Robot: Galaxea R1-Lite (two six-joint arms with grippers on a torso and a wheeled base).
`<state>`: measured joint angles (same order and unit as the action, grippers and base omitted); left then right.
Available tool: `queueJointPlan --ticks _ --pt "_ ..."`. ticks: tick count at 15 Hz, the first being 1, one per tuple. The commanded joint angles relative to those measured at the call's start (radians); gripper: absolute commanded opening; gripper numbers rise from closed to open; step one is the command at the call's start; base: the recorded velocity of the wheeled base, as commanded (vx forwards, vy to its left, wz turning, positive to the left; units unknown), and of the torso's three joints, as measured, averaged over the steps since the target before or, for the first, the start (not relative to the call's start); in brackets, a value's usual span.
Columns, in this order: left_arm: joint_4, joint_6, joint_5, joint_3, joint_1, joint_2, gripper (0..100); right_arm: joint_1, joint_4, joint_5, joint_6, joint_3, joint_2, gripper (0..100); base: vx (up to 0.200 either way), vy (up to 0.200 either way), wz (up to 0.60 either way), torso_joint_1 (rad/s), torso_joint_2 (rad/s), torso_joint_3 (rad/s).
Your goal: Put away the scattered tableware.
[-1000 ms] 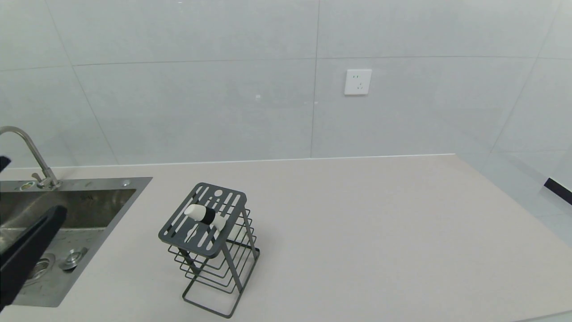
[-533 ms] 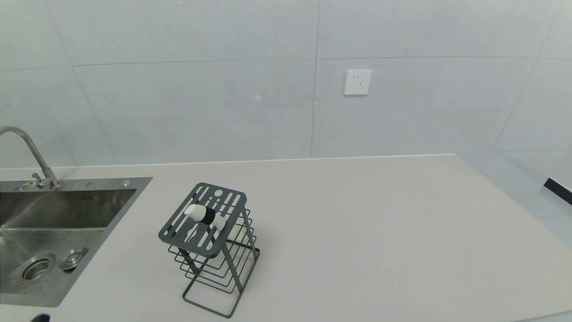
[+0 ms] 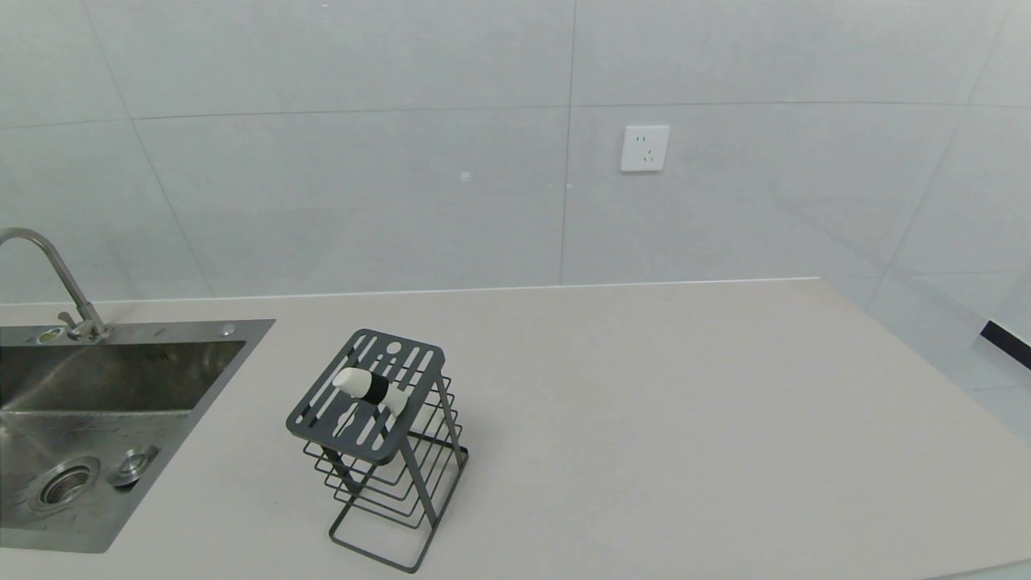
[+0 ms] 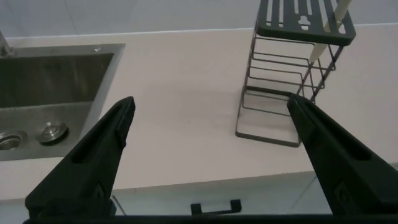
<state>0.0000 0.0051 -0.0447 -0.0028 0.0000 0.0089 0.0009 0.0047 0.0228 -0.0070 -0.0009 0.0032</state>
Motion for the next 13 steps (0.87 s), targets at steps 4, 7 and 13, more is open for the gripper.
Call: queueJointPlan --ticks 4,7,13 --pt "0.000 -0.008 -0.006 0.003 0.000 -0.009 100 0.001 0.000 -0.006 -0.001 -0.001 0.001 0 0.000 0.000 0.00 0.000 0.00 0.000" --pt "0.000 -0.008 -0.006 0.003 0.000 -0.009 100 0.001 0.000 -0.004 0.001 -0.001 0.001 0 0.000 0.000 0.00 0.000 0.00 0.000" --pt "0.000 -0.008 -0.006 0.003 0.000 -0.009 100 0.001 0.001 -0.004 0.002 -0.001 0.001 0 0.000 0.000 0.00 0.000 0.00 0.000"
